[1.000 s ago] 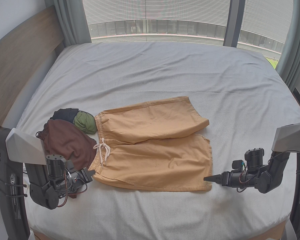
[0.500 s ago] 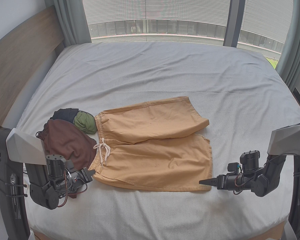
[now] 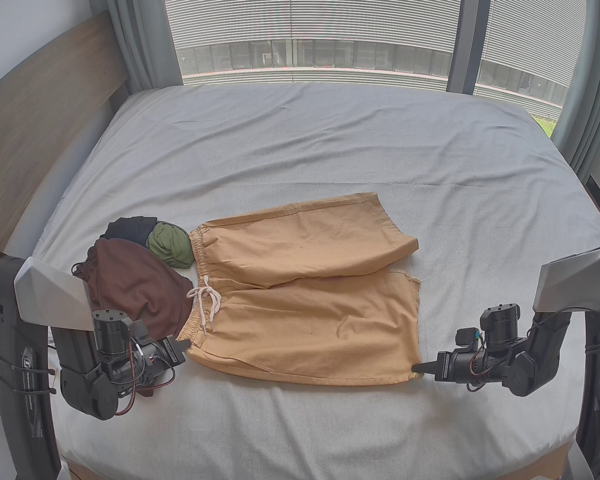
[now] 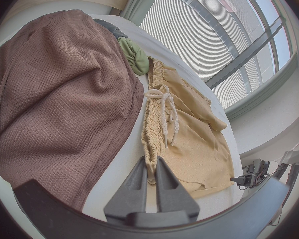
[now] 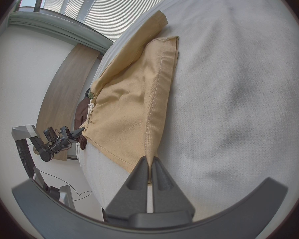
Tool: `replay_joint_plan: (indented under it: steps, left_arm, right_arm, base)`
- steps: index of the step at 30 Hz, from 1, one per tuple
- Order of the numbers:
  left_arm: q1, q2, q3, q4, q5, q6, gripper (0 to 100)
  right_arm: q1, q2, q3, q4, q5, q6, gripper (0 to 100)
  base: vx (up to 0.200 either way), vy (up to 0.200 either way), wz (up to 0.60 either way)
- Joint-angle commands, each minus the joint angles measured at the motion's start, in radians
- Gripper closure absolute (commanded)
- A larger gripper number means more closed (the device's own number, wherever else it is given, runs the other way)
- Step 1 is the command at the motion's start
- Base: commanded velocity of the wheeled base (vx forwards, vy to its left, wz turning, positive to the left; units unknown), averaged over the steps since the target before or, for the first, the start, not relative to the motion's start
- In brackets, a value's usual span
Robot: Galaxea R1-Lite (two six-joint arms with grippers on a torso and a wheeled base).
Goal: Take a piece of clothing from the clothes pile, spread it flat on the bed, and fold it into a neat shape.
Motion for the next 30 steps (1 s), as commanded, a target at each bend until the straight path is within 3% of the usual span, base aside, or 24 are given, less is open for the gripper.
replay_joint_plan:
  steps: [1, 5, 11, 22, 30]
  left_arm:
    - [0.0, 0.005, 0.018, -0.003, -0.003, 0.001, 100]
    - [0.004, -0.001, 0.037, 0.0, -0.003, 0.003, 100]
    - [0.008, 0.005, 0.084, 0.013, -0.011, 0.054, 100]
    - [0.02, 0.002, 0.161, 0.013, -0.047, 0.152, 100]
    - [0.021, 0.005, 0.159, 0.006, -0.047, 0.163, 100]
  right_arm:
    - [-0.02, -0.045, 0.017, 0.01, 0.0, -0.004, 100]
    - [-0.04, -0.12, 0.015, 0.135, 0.0, -0.021, 100]
    - [-0.075, -0.188, 0.004, 0.33, 0.0, -0.146, 100]
    - [-0.078, -0.183, 0.015, 0.338, -0.003, -0.15, 100]
    - [-0.077, -0.177, 0.018, 0.338, -0.004, -0.152, 100]
  base:
    - [0.0, 0.0, 0.0]
    - [0.0, 0.0, 0.0]
    - [0.0, 0.0, 0.0]
    - [0.0, 0.0, 0.0]
    - [0.0, 0.0, 0.0]
